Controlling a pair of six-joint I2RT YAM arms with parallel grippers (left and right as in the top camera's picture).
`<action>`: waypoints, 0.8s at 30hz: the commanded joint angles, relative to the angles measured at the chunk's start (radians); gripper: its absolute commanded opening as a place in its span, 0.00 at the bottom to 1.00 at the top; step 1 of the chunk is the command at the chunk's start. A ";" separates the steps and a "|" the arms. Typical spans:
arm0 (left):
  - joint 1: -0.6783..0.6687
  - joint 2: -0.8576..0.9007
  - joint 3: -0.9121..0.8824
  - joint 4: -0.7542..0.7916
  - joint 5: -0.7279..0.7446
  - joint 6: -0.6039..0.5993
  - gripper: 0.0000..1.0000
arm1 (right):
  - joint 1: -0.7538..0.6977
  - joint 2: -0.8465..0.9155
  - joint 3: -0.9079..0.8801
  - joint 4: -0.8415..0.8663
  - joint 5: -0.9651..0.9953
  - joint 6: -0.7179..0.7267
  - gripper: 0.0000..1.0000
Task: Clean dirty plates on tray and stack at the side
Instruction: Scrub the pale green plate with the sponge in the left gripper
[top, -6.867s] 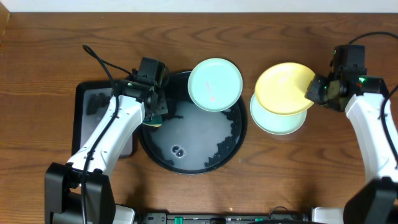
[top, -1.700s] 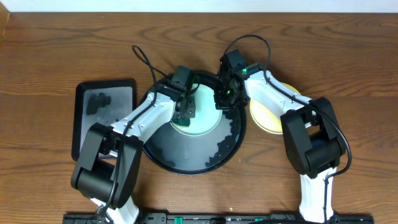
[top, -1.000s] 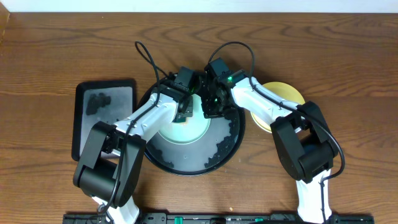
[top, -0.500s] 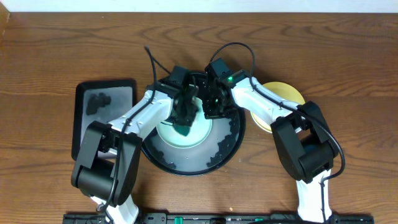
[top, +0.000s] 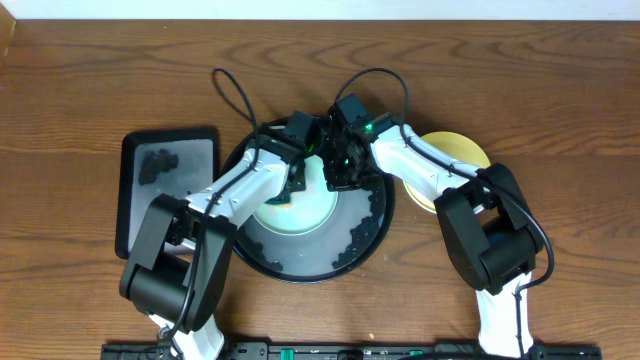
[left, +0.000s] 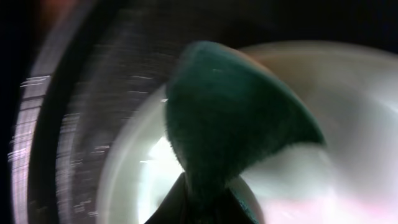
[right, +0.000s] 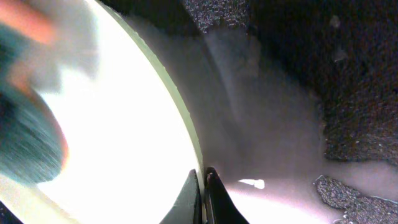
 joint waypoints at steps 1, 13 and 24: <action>0.018 0.026 -0.018 -0.025 -0.177 -0.199 0.07 | 0.006 0.007 -0.014 -0.011 0.005 0.005 0.01; 0.018 0.026 -0.018 -0.079 0.662 0.461 0.08 | 0.006 0.007 -0.014 -0.011 0.005 0.005 0.01; 0.060 0.026 -0.014 0.063 0.647 0.504 0.07 | 0.006 0.007 -0.014 -0.009 0.005 0.004 0.01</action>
